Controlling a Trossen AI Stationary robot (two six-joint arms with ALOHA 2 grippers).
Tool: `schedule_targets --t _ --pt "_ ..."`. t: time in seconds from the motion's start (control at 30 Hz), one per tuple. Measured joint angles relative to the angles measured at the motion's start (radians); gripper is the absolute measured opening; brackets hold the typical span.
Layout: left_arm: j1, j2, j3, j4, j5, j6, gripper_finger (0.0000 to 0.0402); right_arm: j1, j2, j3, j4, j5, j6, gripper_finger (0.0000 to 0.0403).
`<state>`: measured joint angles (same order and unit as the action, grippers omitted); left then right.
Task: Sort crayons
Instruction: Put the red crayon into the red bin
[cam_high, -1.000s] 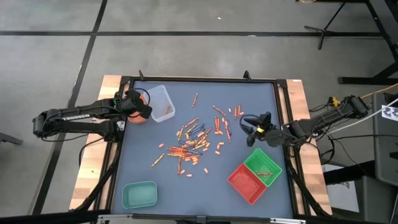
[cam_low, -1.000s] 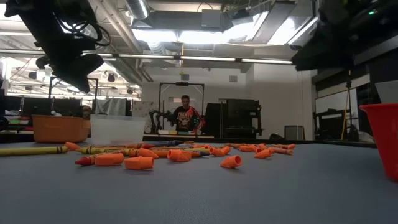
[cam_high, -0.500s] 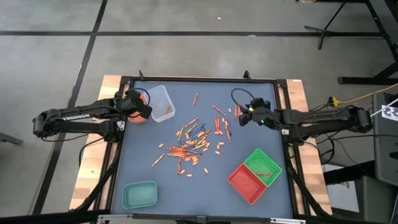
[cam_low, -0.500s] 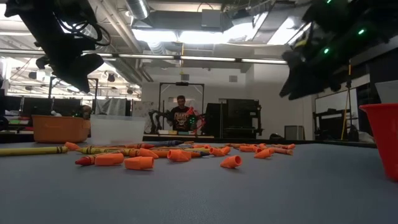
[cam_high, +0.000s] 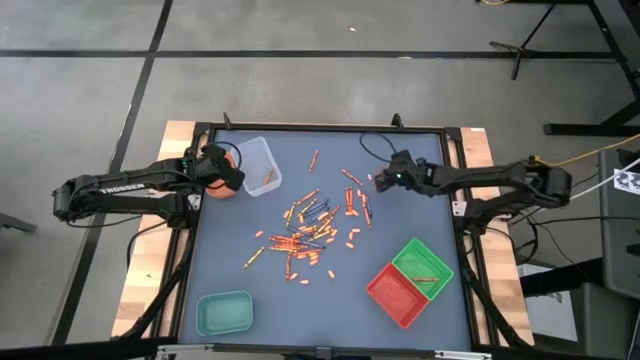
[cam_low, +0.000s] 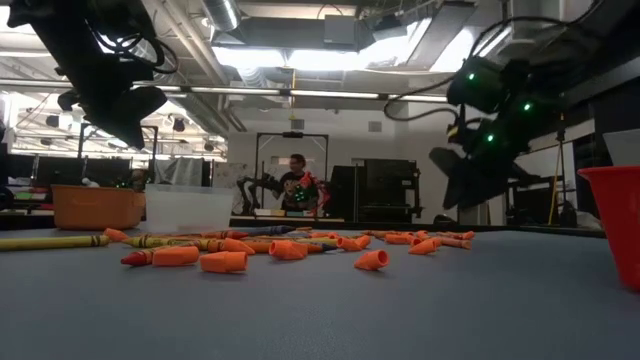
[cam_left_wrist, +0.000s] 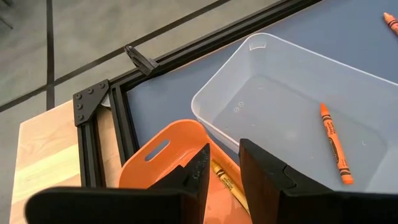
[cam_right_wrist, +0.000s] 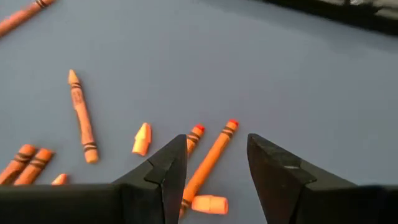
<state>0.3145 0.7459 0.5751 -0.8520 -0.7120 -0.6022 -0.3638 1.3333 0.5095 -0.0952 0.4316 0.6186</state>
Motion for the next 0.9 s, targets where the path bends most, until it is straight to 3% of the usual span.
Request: schedule_targets --t 0.47,0.9 --pt "0.000 0.000 0.000 0.000 0.000 0.000 0.0071 -0.003 0.193 0.000 0.101 -0.014 0.001 0.0166" --pt "0.000 0.000 0.000 0.000 0.000 0.000 0.0071 -0.003 0.218 0.002 0.109 -0.009 0.004 0.0166"
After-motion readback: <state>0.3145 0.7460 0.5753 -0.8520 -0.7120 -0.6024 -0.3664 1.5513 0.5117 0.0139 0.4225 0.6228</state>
